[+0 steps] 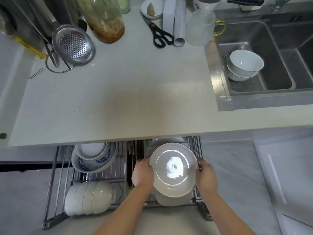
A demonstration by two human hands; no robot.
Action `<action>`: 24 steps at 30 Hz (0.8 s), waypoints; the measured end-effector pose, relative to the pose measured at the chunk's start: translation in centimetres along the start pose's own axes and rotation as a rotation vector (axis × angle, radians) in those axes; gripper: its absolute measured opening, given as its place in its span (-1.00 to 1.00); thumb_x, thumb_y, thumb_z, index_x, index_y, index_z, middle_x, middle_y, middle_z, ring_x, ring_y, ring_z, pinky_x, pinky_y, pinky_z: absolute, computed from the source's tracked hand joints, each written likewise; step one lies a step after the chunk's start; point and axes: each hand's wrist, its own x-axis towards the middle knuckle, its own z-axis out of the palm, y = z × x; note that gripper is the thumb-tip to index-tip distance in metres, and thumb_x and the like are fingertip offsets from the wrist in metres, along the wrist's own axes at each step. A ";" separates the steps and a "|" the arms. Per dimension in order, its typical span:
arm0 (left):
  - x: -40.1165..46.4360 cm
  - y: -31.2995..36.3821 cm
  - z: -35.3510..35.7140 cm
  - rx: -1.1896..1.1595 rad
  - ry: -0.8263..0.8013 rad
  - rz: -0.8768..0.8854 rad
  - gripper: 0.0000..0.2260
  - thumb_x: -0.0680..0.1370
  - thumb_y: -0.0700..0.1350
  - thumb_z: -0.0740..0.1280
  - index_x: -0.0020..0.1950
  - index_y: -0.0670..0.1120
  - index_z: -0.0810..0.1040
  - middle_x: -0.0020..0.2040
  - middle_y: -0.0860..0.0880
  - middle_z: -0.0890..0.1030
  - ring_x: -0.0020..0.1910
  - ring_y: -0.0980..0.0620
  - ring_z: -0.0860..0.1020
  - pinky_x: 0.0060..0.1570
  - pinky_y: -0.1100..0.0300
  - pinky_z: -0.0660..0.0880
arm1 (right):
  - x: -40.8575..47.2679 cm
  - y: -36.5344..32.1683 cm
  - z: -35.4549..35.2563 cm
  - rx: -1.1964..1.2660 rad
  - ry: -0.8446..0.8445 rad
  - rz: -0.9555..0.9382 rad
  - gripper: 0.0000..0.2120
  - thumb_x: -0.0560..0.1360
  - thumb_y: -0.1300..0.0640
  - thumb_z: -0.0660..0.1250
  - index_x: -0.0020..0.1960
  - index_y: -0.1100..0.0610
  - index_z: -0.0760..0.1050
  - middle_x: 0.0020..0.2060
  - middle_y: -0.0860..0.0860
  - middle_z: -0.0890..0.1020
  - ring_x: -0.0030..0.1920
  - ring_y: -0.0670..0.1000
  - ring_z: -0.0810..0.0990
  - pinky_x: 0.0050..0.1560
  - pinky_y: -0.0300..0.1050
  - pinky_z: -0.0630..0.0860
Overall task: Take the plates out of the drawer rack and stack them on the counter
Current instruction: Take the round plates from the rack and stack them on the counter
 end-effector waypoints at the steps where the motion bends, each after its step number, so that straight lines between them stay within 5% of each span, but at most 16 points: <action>1: -0.2 0.0 -0.2 -0.008 -0.005 0.002 -0.56 0.48 -0.24 0.14 0.18 0.19 0.56 0.04 0.04 0.59 -0.15 -0.01 0.52 -0.27 0.22 0.39 | -0.3 0.0 -0.1 -0.004 0.001 -0.004 -0.58 0.49 0.24 0.16 0.27 -0.10 0.47 0.08 0.06 0.62 0.05 0.13 0.59 0.06 -0.01 0.51; 8: -2.6 0.5 -2.7 -0.013 -0.060 0.032 -0.59 0.51 -0.24 0.15 0.24 0.14 0.52 -0.09 0.07 0.60 -0.15 0.00 0.56 -0.31 0.24 0.41 | -2.4 -0.4 -2.3 0.005 -0.032 -0.059 -0.54 0.47 0.29 0.16 0.26 -0.10 0.46 0.03 -0.01 0.66 0.02 0.12 0.59 -0.03 -0.03 0.50; 14: -5.6 1.2 -6.2 -0.028 -0.067 0.132 -0.58 0.53 -0.20 0.18 0.30 0.19 0.48 -0.16 0.23 0.51 -0.22 0.20 0.50 -0.40 0.31 0.35 | -4.7 -1.6 -5.2 0.079 -0.097 -0.141 -0.49 0.44 0.32 0.18 0.29 -0.10 0.46 -0.09 -0.10 0.63 -0.01 0.06 0.60 0.03 0.04 0.56; 21: -8.3 2.4 -10.8 -0.115 -0.023 0.266 -0.62 0.55 -0.09 0.22 0.35 0.19 0.44 -0.10 0.27 0.51 -0.14 0.28 0.49 -0.26 0.36 0.38 | -6.7 -4.1 -9.0 0.175 -0.112 -0.302 -0.52 0.44 0.34 0.23 0.24 -0.08 0.51 -0.15 -0.09 0.66 -0.13 0.02 0.64 -0.04 0.03 0.60; 24: -7.9 3.8 -12.7 -0.194 0.011 0.295 -0.64 0.54 -0.10 0.24 0.30 0.19 0.50 -0.20 0.34 0.54 -0.20 0.39 0.49 -0.28 0.45 0.37 | -7.0 -6.4 -10.6 0.225 -0.131 -0.359 -0.45 0.45 0.36 0.23 0.10 -0.30 0.50 -0.21 -0.05 0.68 -0.17 0.09 0.64 -0.06 0.12 0.62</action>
